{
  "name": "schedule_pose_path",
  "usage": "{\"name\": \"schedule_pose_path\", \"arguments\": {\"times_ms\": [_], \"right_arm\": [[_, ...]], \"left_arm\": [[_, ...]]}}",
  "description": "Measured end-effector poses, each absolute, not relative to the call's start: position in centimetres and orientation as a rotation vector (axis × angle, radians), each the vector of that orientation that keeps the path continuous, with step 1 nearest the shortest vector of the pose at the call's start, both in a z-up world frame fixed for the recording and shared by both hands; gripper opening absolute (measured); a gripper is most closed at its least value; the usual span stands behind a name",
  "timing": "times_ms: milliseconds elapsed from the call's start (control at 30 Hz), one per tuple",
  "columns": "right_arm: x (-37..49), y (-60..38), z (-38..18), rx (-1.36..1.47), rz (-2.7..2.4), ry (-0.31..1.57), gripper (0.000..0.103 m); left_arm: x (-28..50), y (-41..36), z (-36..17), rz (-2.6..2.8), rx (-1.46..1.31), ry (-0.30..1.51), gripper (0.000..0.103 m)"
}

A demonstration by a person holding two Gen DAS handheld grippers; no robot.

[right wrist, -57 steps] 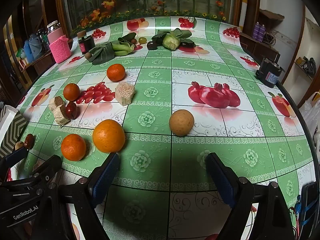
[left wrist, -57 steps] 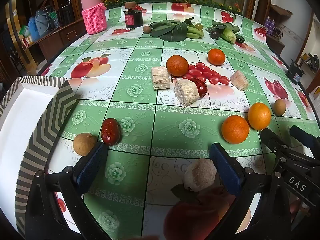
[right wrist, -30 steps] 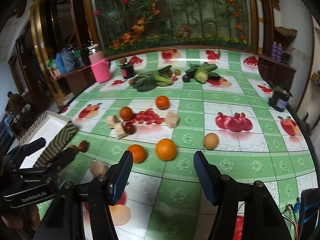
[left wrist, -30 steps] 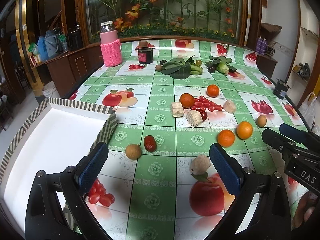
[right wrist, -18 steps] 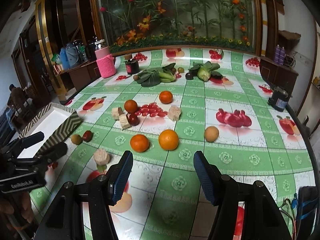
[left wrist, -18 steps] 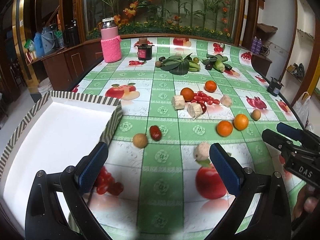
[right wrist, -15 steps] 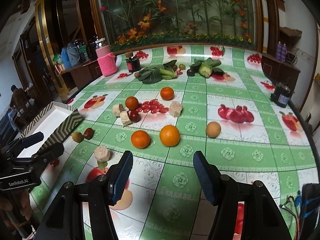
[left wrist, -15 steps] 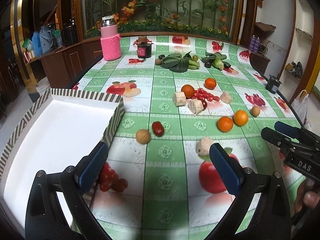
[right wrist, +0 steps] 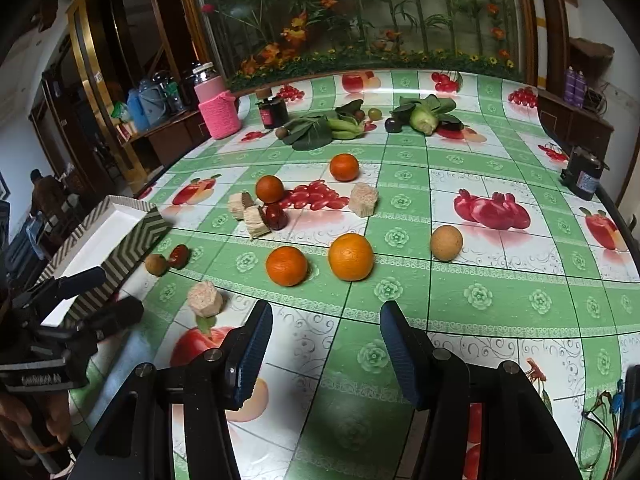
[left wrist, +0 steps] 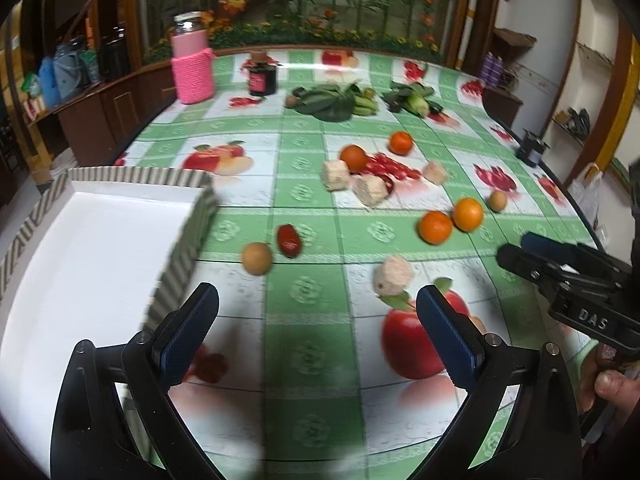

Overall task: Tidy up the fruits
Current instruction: 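Move both grippers toward the loose fruits on the tablecloth, then grasp a brown round fruit with the left gripper while the right gripper grasps an orange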

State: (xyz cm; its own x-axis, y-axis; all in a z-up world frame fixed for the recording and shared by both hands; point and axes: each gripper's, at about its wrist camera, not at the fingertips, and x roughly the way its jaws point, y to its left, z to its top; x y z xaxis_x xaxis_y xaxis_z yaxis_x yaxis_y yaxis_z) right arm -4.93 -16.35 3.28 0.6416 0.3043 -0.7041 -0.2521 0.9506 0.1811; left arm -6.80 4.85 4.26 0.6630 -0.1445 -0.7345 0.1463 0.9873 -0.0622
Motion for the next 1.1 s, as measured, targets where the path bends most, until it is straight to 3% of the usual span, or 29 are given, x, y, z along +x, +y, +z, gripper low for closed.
{"name": "schedule_pose_path", "arguments": {"times_ms": [400,500,700,800,867,933,967,1000,1100], "right_arm": [[-1.1,-16.8,2.4,0.012,0.284,0.868,0.055],[0.2,-16.5,1.8,-0.005,0.298,0.892,0.045],[1.9,-16.3,1.4,0.019,0.349,0.908,0.037],[2.0,-15.7,0.9,-0.009,0.359,0.917,0.033],[2.0,-15.9,1.0,0.005,0.355,0.908,0.033],[1.8,-16.6,1.3,0.033,0.352,0.894,0.033],[1.7,-16.8,1.5,0.036,0.345,0.889,0.033],[1.6,-17.0,1.7,0.041,0.339,0.883,0.033],[1.0,-17.7,2.5,0.071,0.345,0.867,0.033]], "left_arm": [[-5.1,1.1,2.9,-0.224,0.073,0.87,0.1],[-4.6,0.6,2.6,-0.224,0.083,0.877,0.1],[-3.6,-0.1,2.1,-0.251,0.069,0.931,0.093],[-3.2,-0.4,1.8,-0.244,0.093,0.947,0.079],[-2.7,-0.5,1.3,-0.252,0.09,0.984,0.058],[-2.6,-0.4,1.2,-0.251,0.089,0.984,0.055],[-2.6,-0.3,1.3,-0.249,0.089,0.983,0.041],[-2.5,-0.2,1.3,-0.252,0.079,0.984,0.035],[-2.6,0.4,1.5,-0.25,0.052,0.985,0.028]]}}
